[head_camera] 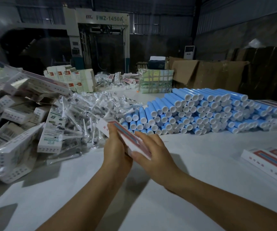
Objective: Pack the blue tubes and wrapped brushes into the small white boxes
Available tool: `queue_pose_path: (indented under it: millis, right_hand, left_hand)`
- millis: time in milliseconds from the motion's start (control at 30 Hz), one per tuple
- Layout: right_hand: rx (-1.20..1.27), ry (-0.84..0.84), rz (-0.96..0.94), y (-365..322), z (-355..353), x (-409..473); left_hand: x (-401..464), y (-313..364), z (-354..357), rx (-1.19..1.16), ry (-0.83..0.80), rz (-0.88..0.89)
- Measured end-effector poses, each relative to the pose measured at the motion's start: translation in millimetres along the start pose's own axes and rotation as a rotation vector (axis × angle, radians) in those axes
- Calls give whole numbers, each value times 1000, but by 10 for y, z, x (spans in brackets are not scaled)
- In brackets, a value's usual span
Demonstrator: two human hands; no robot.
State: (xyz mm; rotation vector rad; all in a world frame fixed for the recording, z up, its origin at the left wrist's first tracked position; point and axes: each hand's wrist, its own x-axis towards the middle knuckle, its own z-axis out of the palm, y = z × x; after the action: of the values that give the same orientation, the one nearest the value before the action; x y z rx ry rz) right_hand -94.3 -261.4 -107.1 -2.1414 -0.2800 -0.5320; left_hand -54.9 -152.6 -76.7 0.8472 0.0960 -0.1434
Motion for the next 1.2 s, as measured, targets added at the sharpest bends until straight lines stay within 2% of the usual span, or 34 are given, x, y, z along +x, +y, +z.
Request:
queue_pose_path:
  millis: [100, 267, 367, 467, 667, 800, 900, 1000, 1067, 1133, 1200]
  right_hand:
    - [-69, 1, 7, 56, 31, 7]
    - [-173, 7, 32, 97, -62, 32]
    - [-230, 27, 78, 68, -336, 86]
    - [-308, 67, 124, 57, -791, -25]
    - [-788, 142, 235, 236, -1668, -943]
    - [-1130, 162, 419, 535, -2088, -1519]
    - [-1156, 289, 448, 680, -2293, -1647]
    - [-1194, 271, 541, 787, -2395, -1666]
    - [-1220, 241, 581, 792, -2415, -1663]
    - [-1238, 210, 596, 723, -2410, -1607]
    - [-1217, 253, 513, 584, -2367, -1484]
  left_hand:
    - [23, -17, -23, 1, -47, -25]
    - [59, -93, -80, 214, -110, -19]
    - [93, -131, -116, 336, -114, 34]
    - [137, -160, -171, 363, -155, 35]
    - [409, -268, -193, 546, -203, -62]
    - [586, -505, -313, 634, -197, 39]
    - [617, -571, -383, 664, -194, 110]
    - [597, -436, -340, 579, -231, -21]
    - [550, -348, -303, 582, -241, -46]
    - [431, -327, -248, 624, -229, -2]
    - [258, -326, -212, 709, -259, 93]
